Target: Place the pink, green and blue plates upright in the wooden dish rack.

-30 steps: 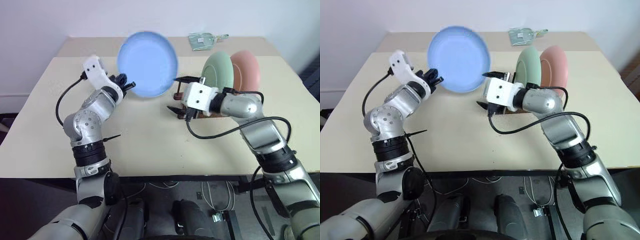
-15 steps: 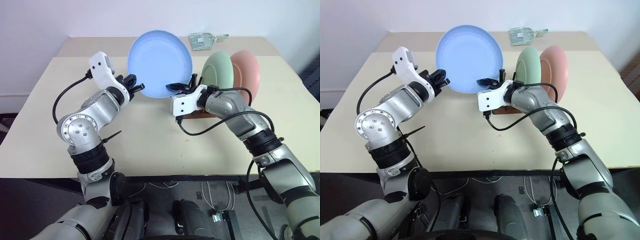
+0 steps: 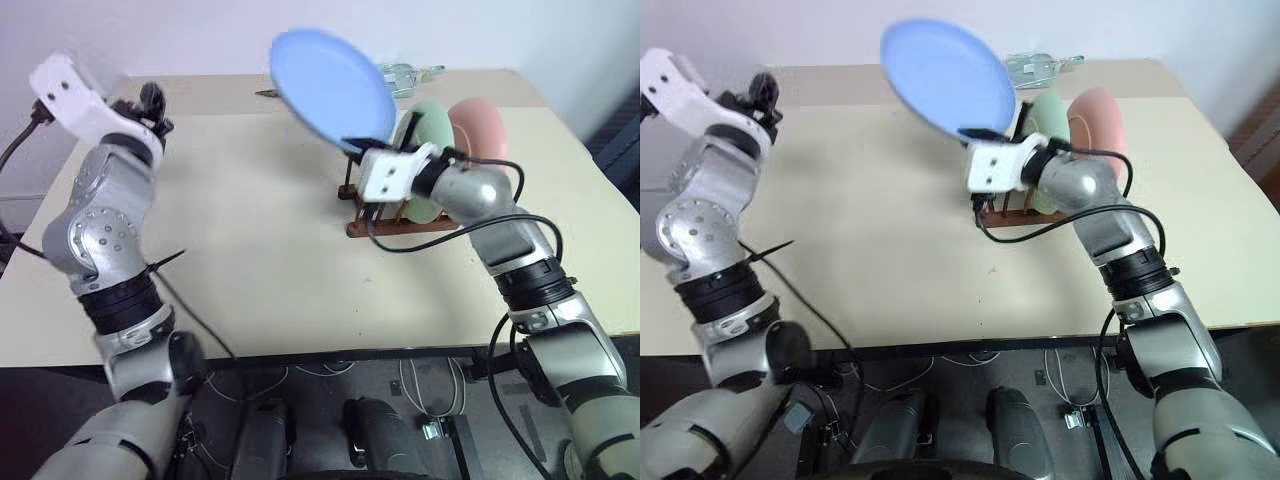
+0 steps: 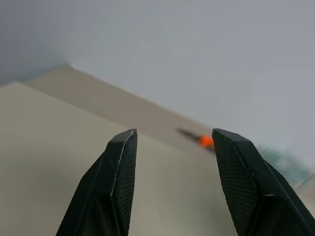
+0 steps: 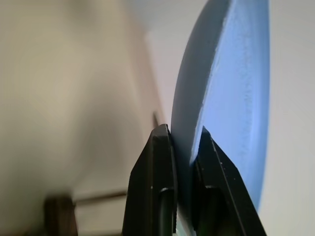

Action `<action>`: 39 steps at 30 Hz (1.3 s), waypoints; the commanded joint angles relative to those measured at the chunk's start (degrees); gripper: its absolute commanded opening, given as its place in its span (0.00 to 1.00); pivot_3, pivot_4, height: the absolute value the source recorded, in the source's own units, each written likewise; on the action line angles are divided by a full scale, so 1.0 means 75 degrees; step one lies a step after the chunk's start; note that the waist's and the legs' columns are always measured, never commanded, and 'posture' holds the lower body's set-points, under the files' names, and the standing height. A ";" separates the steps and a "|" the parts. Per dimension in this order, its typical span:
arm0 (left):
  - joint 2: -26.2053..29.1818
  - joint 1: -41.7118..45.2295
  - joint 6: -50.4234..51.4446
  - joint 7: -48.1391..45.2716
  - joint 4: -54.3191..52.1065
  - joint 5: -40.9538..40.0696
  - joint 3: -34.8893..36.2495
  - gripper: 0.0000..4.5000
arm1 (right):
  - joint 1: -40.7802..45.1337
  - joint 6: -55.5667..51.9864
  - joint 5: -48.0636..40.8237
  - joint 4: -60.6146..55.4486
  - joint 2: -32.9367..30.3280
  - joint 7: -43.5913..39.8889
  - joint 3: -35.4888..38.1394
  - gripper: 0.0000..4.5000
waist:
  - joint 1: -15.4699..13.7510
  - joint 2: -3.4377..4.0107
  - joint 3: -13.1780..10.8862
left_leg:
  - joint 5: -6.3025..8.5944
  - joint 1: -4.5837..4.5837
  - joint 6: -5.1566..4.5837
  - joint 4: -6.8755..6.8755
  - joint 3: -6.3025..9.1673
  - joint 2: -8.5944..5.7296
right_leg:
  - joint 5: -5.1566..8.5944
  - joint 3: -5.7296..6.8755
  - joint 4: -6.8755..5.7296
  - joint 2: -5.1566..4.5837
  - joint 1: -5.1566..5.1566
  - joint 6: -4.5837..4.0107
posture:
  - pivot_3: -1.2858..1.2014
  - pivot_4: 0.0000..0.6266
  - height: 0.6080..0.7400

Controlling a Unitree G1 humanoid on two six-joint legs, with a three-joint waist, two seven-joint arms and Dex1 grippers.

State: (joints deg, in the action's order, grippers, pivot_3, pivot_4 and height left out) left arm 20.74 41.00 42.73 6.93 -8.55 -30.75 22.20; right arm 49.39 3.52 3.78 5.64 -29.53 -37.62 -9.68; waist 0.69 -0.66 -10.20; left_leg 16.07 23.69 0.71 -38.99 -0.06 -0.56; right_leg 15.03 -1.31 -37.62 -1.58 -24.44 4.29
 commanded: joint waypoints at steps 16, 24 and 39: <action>0.0982 -0.3033 -0.2091 -0.5273 -0.1575 0.0996 -0.3876 0.54 | -0.0353 -0.8290 -0.6790 -0.2755 0.1202 0.2738 0.3405 0.00 | 0.0029 0.0024 0.0012 | 0.0037 0.0006 -0.0066 0.0034 0.0004 -0.0002 | -0.0003 0.0007 0.0017 -0.0035 -0.0014 -0.0025 | 0.52 0.24 1.00; 0.1033 -0.3196 -0.2043 -0.5518 -0.1729 0.1062 -0.3824 0.54 | -0.0423 -0.8435 -0.6765 -0.2562 0.1121 0.3084 0.3379 0.00 | 0.0022 0.0024 0.0012 | 0.0036 0.0008 -0.0069 0.0031 0.0003 -0.0002 | -0.0004 0.0007 0.0016 -0.0030 -0.0014 -0.0024 | 0.52 0.24 1.00; 0.0998 -0.3260 -0.1998 -0.5551 -0.1825 0.1230 -0.3833 0.56 | -0.0454 -0.7824 -0.5807 -0.2579 0.0703 0.2822 0.2595 0.79 | 0.0014 0.0024 0.0012 | 0.0035 0.0011 -0.0072 0.0026 0.0002 -0.0002 | -0.0004 0.0008 0.0016 -0.0024 -0.0013 -0.0023 | 0.52 0.24 1.00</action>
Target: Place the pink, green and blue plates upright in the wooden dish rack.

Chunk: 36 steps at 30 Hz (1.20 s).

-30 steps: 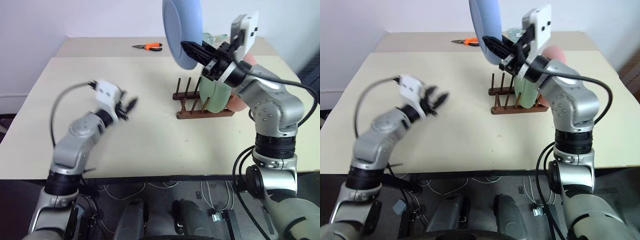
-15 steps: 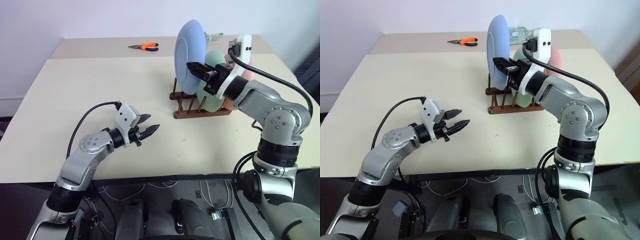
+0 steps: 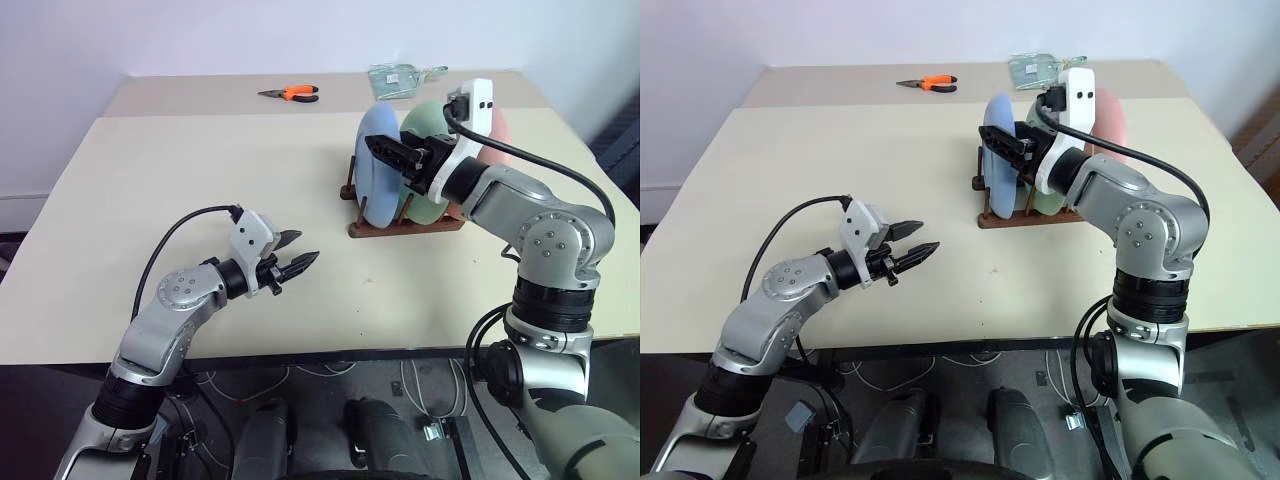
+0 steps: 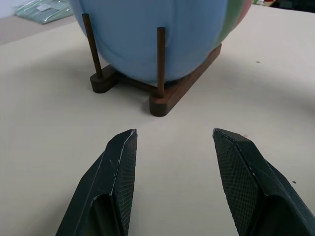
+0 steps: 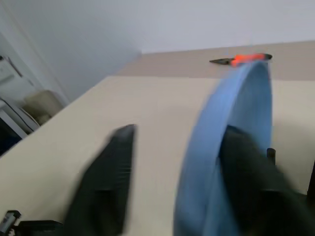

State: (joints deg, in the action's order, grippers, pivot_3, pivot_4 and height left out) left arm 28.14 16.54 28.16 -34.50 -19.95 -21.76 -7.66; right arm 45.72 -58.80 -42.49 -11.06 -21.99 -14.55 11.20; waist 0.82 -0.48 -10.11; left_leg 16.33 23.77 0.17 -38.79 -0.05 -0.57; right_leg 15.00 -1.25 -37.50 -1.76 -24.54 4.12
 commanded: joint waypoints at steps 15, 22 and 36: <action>0.0092 -0.0081 -0.0399 0.0105 0.0111 0.0242 0.0598 0.56 | -0.0618 0.2979 0.1208 -0.0795 -0.2431 -0.2911 0.0206 0.79 | -0.0039 -0.0002 -0.0001 | 0.0003 0.0004 -0.0005 -0.0009 0.0000 0.0002 | 0.0001 0.0005 0.0005 0.0003 0.0007 0.0001 | 0.52 0.24 1.00; 0.0748 -0.1063 -0.1040 -0.0230 0.0803 0.0417 0.1604 0.56 | -0.3393 0.3197 0.0595 -0.1067 -0.3594 -0.4876 0.1448 0.79 | -0.0016 -0.0002 0.0000 | 0.0010 -0.0002 -0.0018 -0.0006 0.0001 0.0016 | 0.0001 0.0010 0.0027 0.0010 0.0023 0.0001 | 0.52 0.24 1.00; 0.0657 -0.1645 -0.1154 -0.0300 0.0598 0.0578 0.1510 0.56 | -0.4828 0.4388 0.1662 -0.0218 -0.3301 -0.4991 0.0990 0.79 | -0.0031 0.0007 -0.0003 | 0.0010 -0.0039 -0.0018 -0.0014 -0.0006 0.0017 | 0.0001 0.0002 0.0023 -0.0002 0.0060 -0.0001 | 0.52 0.24 1.00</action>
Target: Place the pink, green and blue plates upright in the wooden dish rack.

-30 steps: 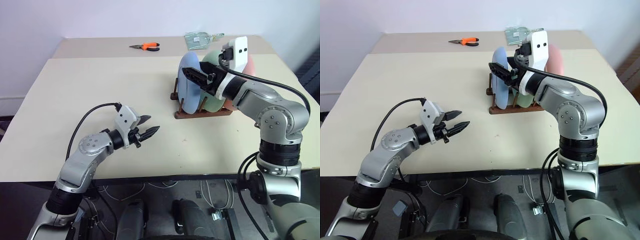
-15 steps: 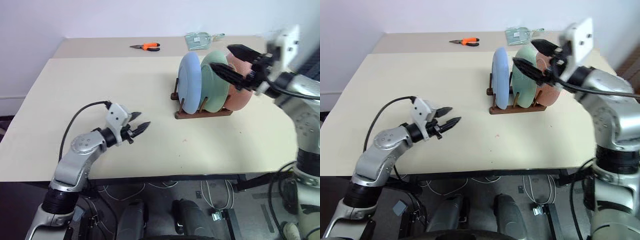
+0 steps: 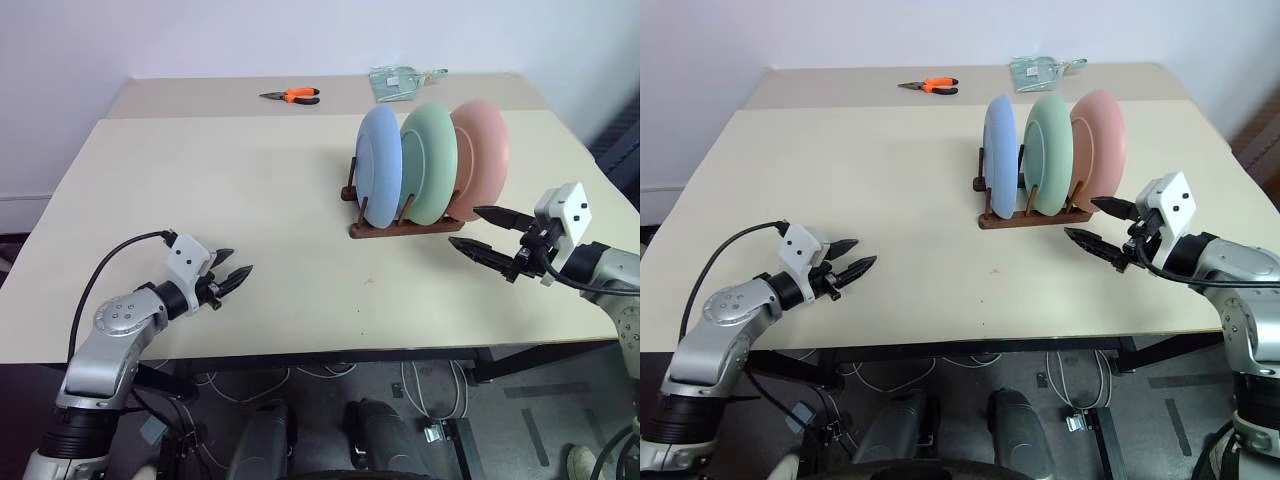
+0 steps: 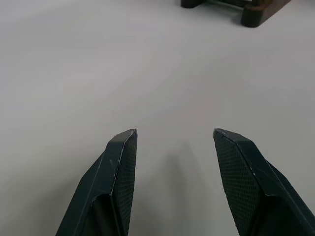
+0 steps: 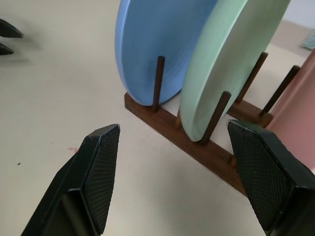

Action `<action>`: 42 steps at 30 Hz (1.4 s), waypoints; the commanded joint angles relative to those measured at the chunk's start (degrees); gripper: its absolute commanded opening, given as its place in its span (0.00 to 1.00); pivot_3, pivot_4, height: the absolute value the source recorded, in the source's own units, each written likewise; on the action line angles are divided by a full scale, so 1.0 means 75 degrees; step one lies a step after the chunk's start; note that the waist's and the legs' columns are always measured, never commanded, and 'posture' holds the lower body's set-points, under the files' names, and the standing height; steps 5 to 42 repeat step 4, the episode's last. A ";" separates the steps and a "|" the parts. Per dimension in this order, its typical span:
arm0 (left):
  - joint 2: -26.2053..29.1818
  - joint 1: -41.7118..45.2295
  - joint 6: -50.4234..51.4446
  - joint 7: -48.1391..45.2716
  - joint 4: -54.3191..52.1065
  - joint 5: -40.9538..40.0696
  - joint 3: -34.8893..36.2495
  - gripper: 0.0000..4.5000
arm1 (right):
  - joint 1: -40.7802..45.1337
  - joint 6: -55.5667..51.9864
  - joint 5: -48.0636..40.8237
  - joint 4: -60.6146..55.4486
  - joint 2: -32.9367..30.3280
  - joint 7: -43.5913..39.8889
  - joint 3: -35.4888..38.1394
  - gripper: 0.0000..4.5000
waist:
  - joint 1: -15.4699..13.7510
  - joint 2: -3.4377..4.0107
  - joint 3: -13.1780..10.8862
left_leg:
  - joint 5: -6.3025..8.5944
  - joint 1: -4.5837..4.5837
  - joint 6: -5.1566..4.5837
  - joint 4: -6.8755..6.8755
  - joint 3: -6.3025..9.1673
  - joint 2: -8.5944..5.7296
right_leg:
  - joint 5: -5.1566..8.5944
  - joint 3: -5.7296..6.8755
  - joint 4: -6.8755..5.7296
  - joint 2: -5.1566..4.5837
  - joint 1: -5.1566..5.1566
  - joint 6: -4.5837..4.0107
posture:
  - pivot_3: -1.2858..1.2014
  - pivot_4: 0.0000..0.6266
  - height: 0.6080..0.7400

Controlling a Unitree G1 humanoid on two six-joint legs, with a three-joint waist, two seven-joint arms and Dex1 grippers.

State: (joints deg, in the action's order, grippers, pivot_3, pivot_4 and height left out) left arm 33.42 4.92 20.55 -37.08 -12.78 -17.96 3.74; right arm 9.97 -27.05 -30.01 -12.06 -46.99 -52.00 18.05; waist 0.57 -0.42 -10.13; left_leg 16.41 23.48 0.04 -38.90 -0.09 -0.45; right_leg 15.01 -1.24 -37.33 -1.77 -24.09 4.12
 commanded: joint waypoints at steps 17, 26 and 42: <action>-0.0161 -0.0136 -0.0167 0.0132 -0.0418 0.0183 -0.0075 0.56 | -0.0021 0.0186 0.0047 0.0080 0.0133 0.0035 -0.0021 0.79 | -0.0002 0.0000 0.0000 | 0.0000 0.0000 0.0000 0.0000 0.0000 0.0000 | 0.0000 -0.0001 0.0000 -0.0002 0.0000 0.0000 | 0.52 0.24 1.00; -0.0161 -0.0136 -0.0167 0.0132 -0.0418 0.0183 -0.0075 0.56 | -0.0021 0.0186 0.0047 0.0080 0.0133 0.0035 -0.0021 0.79 | -0.0002 0.0000 0.0000 | 0.0000 0.0000 0.0000 0.0000 0.0000 0.0000 | 0.0000 -0.0001 0.0000 -0.0002 0.0000 0.0000 | 0.52 0.24 1.00; -0.0161 -0.0136 -0.0167 0.0132 -0.0418 0.0183 -0.0075 0.56 | -0.0021 0.0186 0.0047 0.0080 0.0133 0.0035 -0.0021 0.79 | -0.0002 0.0000 0.0000 | 0.0000 0.0000 0.0000 0.0000 0.0000 0.0000 | 0.0000 -0.0001 0.0000 -0.0002 0.0000 0.0000 | 0.52 0.24 1.00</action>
